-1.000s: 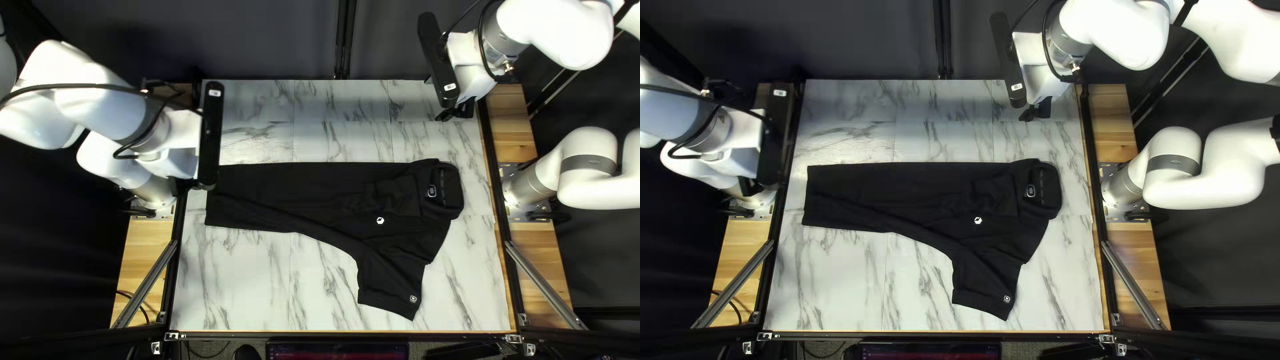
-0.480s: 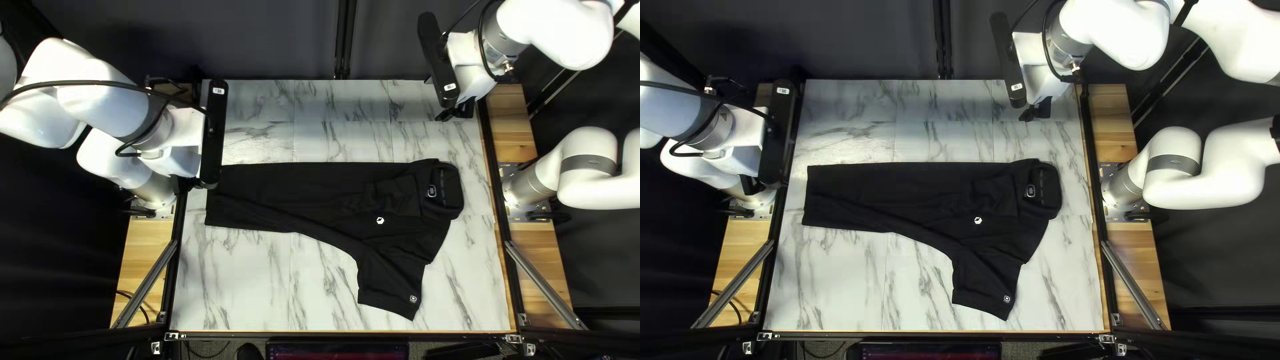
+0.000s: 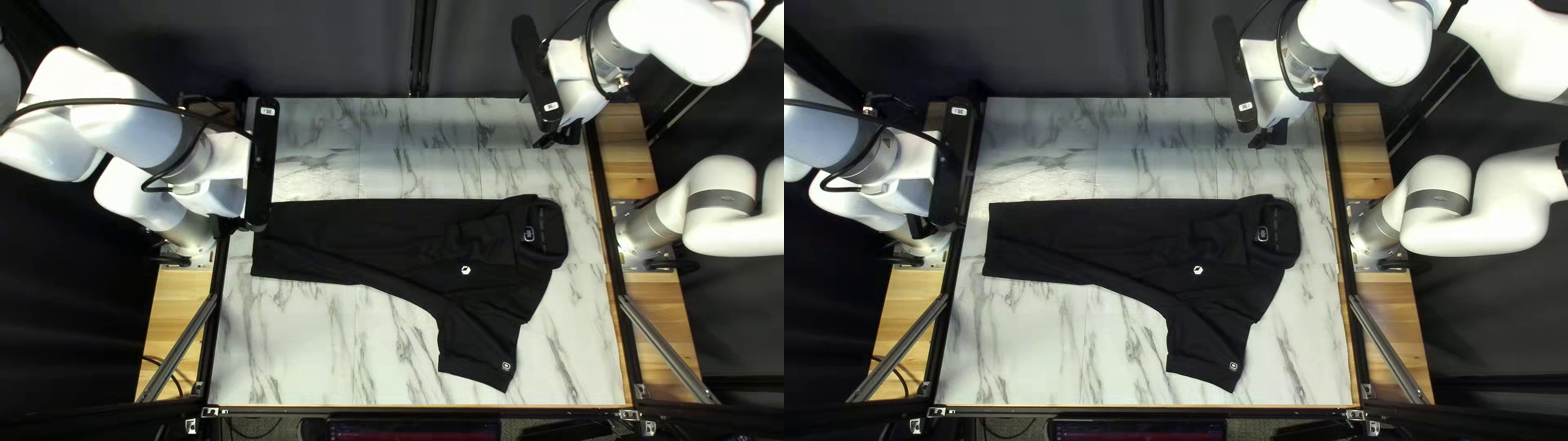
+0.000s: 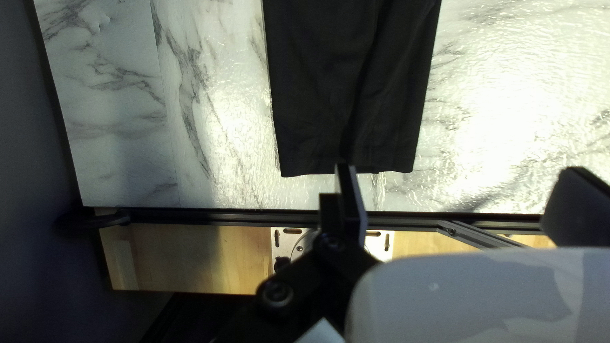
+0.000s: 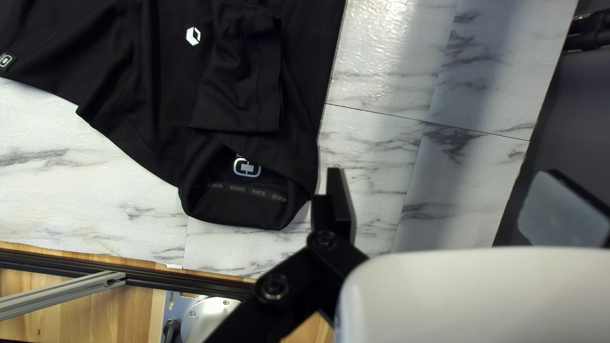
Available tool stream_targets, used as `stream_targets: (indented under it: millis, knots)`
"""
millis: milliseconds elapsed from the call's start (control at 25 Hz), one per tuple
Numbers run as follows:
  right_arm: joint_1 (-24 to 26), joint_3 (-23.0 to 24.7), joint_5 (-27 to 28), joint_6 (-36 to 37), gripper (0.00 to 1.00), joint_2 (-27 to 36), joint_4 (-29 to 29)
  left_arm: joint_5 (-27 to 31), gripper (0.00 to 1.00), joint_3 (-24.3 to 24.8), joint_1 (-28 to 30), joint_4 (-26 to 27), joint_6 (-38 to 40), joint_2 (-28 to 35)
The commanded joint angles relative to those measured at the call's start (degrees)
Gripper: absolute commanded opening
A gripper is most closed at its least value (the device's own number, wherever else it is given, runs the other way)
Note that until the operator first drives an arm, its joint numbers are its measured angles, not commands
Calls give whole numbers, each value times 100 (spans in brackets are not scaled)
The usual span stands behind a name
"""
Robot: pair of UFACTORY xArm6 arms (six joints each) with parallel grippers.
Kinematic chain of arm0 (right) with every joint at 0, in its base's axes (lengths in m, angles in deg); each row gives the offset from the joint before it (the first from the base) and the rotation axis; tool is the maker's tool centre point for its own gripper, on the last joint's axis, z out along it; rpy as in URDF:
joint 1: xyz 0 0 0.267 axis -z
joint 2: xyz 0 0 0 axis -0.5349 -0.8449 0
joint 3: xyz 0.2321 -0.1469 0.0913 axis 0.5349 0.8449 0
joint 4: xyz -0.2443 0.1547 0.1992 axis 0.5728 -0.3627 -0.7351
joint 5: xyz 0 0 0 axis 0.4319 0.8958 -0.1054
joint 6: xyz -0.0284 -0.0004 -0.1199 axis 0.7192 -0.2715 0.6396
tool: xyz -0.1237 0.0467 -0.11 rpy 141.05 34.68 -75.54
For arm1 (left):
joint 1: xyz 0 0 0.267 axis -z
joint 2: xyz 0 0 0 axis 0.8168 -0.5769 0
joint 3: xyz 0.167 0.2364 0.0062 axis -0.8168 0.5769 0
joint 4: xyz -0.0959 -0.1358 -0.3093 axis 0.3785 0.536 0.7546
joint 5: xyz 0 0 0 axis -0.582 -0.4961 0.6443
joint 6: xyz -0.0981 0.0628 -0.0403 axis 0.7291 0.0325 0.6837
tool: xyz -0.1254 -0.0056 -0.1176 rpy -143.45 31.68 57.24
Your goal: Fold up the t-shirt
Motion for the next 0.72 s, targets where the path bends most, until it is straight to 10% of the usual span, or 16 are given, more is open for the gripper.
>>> stream_targets:
  millis: [40, 360, 720]
  knots:
    - [-999, 474, -432, -1124, 100, -70, 456, 0, 100, 0, 0, 0, 0, 0]
    - [-3086, 747, -1592, -3373, 100, -1280, 1051, 0, 100, 0, 0, 0, 0, 0]
    - [-3104, 800, -1650, -3609, 100, -1306, 1219, 0, 100, 0, 0, 0, 0, 0]
